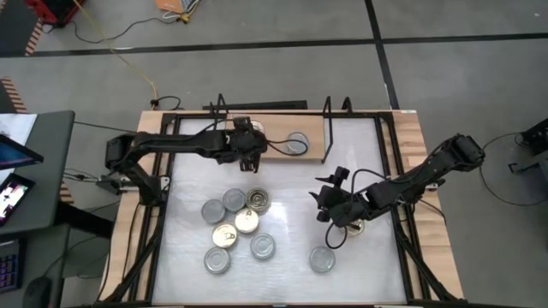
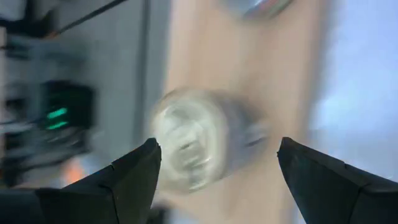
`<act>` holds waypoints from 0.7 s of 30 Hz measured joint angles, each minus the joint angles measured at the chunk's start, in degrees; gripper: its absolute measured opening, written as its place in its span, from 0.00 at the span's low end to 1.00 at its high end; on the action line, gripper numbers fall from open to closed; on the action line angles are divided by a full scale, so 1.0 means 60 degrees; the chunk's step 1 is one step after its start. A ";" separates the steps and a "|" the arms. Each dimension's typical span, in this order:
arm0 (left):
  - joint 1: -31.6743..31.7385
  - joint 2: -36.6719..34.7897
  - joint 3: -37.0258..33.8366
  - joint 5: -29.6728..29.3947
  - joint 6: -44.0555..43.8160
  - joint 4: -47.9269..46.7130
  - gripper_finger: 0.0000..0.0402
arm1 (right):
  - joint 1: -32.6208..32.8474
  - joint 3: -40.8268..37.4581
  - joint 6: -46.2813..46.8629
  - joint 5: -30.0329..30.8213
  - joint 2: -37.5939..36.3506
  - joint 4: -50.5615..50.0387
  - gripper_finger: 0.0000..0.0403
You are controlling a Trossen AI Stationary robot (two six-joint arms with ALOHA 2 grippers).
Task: Stack canned seafood by type on shelf
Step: Stack the blue-pink tuna can on top of the other blue-pink tuna can on the shelf
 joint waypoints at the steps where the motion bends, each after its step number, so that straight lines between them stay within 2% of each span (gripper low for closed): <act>1: -0.0174 -0.0072 0.0000 0.0588 -0.0373 0.0003 0.78 | -0.0002 0.0000 0.0048 -0.0007 0.0000 -0.0055 0.66; 4: -0.0809 -0.0134 0.0000 0.1916 -0.1377 -0.0051 0.78 | 0.0046 0.0000 0.0137 -0.0012 0.0000 -0.0102 0.66; 11: -0.2566 0.0029 -0.0125 0.3437 -0.2610 -0.1074 0.78 | 0.0430 0.0000 0.0148 -0.0049 0.0000 -0.0100 0.66; 14: -0.3195 0.0022 -0.0524 0.3361 -0.2796 -0.0753 0.78 | 0.0542 0.0000 0.0158 -0.0065 0.0004 -0.0044 0.66; 16: -0.3403 0.0019 -0.0845 0.2840 -0.2783 -0.0157 0.78 | 0.0561 0.0000 0.0158 -0.0071 0.0004 0.0102 0.66; 19: -0.3331 0.0030 -0.1414 0.2105 -0.2731 0.0989 0.78 | 0.0482 0.0000 0.0023 -0.0418 0.0004 0.0531 0.66; 21: -0.3074 0.0027 -0.1671 0.2225 -0.2724 0.1500 0.78 | 0.0457 0.0000 0.0008 -0.0738 0.0004 0.0726 0.66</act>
